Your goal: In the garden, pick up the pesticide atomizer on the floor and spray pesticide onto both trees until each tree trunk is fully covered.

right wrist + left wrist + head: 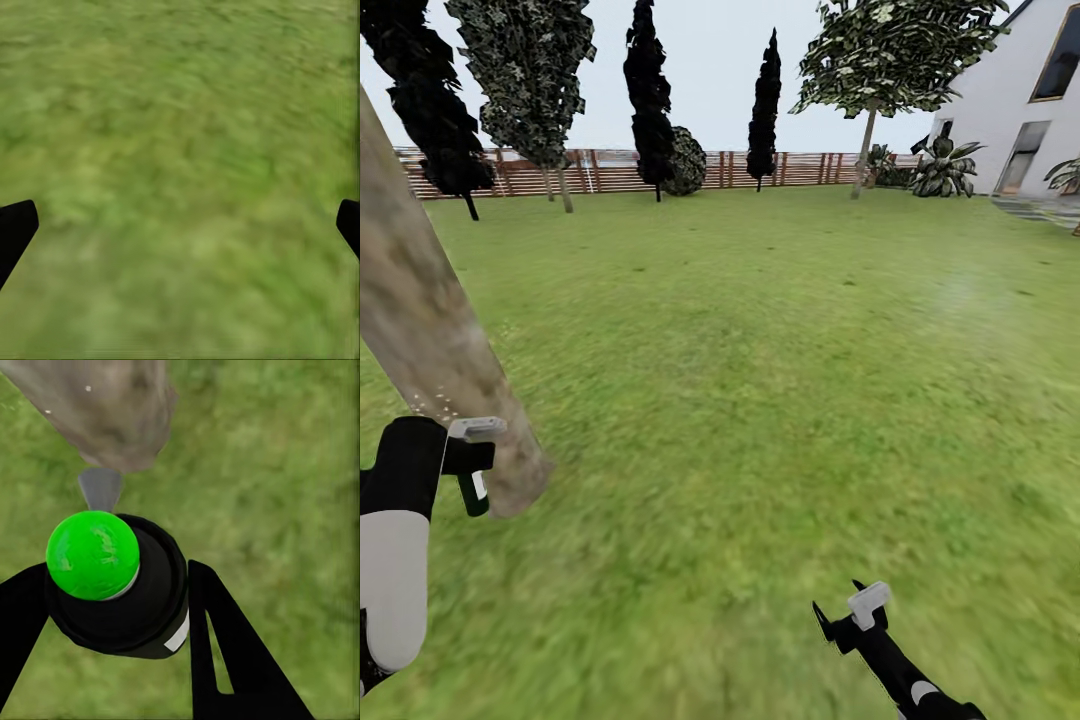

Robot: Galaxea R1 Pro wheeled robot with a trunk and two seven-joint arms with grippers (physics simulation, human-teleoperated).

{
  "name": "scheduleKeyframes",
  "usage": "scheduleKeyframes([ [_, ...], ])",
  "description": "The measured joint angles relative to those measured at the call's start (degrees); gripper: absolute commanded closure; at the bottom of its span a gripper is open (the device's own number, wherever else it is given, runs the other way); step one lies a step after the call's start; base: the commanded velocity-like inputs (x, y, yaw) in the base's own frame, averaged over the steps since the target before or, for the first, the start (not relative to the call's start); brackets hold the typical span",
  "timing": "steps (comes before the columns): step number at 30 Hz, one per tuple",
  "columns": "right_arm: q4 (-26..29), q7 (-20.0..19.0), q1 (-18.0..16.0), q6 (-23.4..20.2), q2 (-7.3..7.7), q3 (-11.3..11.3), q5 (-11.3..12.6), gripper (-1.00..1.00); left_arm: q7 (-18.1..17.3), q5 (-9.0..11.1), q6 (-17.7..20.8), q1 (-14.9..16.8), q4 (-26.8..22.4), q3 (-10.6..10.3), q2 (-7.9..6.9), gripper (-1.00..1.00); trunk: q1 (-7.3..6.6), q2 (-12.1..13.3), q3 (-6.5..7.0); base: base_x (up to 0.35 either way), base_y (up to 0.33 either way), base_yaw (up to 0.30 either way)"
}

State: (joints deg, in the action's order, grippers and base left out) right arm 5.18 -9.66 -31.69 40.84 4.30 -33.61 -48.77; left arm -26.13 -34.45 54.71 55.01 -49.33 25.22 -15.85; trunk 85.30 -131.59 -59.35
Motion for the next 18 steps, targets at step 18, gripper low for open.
scheduleKeyframes([
  [18,-0.02,-0.01,0.01,-0.02,-0.01,-0.01,0.0,-1.0,2.75,-0.27,0.12,-0.91,0.49,0.28,-0.01,1.0,0.01,0.0,0.0,0.12,-0.114,0.275],
])
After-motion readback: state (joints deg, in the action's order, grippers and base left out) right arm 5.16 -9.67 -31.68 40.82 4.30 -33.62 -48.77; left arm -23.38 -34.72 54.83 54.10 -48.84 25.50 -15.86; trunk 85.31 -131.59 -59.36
